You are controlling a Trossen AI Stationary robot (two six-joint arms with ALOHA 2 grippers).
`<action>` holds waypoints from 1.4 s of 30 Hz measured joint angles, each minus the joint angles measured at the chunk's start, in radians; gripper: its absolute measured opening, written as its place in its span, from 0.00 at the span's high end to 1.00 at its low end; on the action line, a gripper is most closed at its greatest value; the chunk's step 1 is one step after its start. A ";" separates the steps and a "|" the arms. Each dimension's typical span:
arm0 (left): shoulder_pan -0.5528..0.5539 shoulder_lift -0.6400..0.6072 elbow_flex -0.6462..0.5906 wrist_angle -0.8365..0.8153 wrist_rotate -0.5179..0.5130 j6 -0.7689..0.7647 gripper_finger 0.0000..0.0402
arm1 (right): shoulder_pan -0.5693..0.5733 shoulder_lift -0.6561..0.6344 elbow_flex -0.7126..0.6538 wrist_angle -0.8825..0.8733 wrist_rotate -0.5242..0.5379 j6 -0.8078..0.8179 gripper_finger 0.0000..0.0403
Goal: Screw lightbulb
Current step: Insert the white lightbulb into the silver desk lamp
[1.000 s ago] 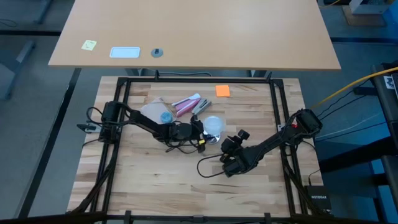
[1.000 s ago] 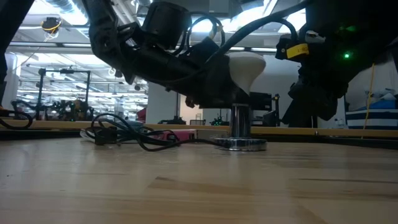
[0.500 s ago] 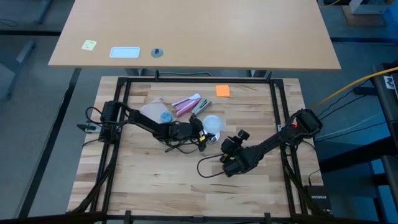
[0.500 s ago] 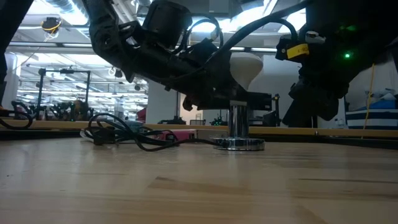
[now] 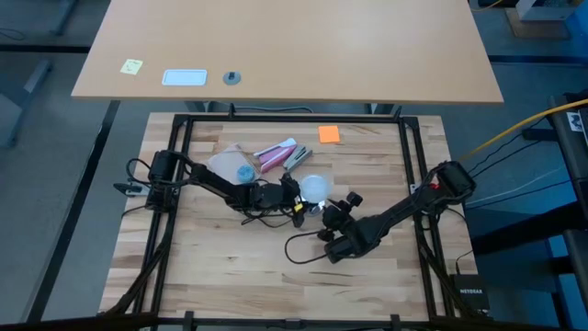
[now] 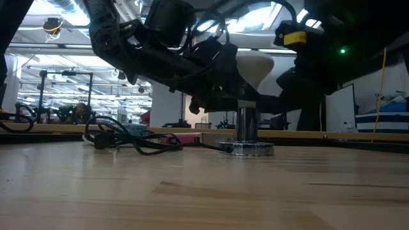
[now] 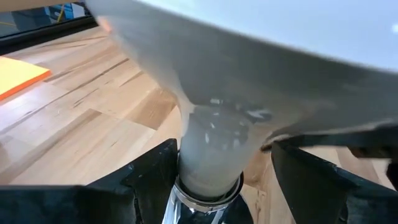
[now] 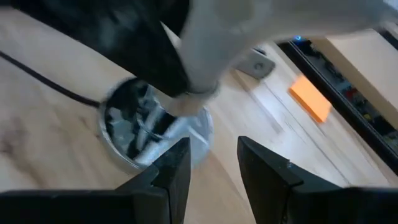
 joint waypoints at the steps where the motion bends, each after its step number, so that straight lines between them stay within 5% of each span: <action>1: -0.001 0.000 0.000 0.000 0.001 0.000 0.37 | 0.000 0.003 0.000 0.030 0.000 -0.021 0.66; 21: -0.005 0.000 0.000 0.004 0.007 0.010 0.37 | -0.053 0.128 0.002 0.190 -0.147 -0.070 0.66; 42: 0.000 -0.056 0.001 -0.027 -0.068 0.352 0.37 | -0.054 0.130 0.000 0.186 -0.175 -0.059 0.66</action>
